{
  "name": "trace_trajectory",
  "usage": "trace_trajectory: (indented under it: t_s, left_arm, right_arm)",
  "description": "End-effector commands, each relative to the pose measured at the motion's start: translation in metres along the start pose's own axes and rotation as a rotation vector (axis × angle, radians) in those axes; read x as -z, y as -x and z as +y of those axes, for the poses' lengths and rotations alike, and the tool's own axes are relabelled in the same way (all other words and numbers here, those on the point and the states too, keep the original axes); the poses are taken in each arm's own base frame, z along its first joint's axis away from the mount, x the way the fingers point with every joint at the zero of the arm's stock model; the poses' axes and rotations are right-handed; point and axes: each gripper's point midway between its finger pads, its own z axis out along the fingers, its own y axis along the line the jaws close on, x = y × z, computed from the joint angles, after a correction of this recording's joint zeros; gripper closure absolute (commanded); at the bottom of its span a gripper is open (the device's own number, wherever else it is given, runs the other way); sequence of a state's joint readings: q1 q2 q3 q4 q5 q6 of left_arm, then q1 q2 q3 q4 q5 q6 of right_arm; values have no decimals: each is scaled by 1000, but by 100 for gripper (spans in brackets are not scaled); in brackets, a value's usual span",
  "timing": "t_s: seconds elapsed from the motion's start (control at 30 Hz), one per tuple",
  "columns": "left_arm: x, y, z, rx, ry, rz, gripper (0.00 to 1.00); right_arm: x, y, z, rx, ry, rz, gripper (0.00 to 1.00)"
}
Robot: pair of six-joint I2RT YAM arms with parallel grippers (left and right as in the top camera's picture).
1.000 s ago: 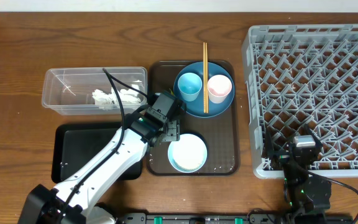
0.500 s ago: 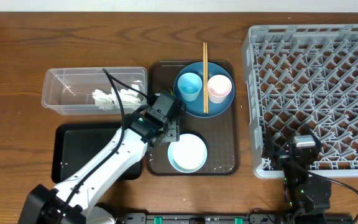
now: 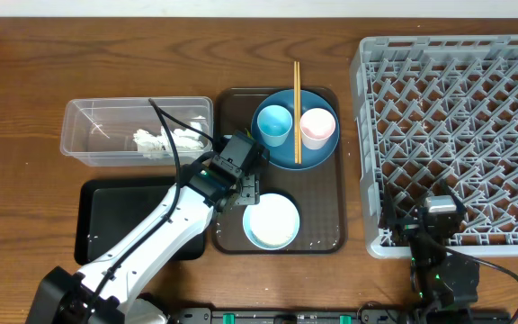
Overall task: Sort waste into correct bins and load items into the dishwasher rack
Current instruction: 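Close the left gripper on the orange carrot and lift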
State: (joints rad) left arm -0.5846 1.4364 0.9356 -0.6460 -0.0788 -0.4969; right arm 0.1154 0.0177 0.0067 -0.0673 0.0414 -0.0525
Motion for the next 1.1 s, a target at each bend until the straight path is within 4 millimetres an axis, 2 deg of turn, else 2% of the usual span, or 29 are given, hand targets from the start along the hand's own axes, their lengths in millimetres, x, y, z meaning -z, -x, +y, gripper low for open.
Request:
trace_trajectory:
  t_s: [0.0,0.27,0.4,0.67,0.8,1.07]
  left_arm:
    - [-1,2,2,-9,18,-8,29]
    - [-1,11,6,-6,49,-51,29]
    - [0,23,-1,-53,24,-102,29]
    - [0,40,-12,-41,-17,-169,29]
    - [-10,39,-13,-45,-9,-155,29]
    - [-48,27,-11,-60,39,-74,29]
  right_arm:
    - [0,-1,-3,5,-13,4,1]
    - [0,-1,-3,5,-13,4,1]
    - [0,-1,-3,5,-13,4,1]
    - [0,-1,-3,5,-12,4,1]
    - [0,-1,-3,5,-12,4,1]
    - [0,-1,-3,5,-13,4,1]
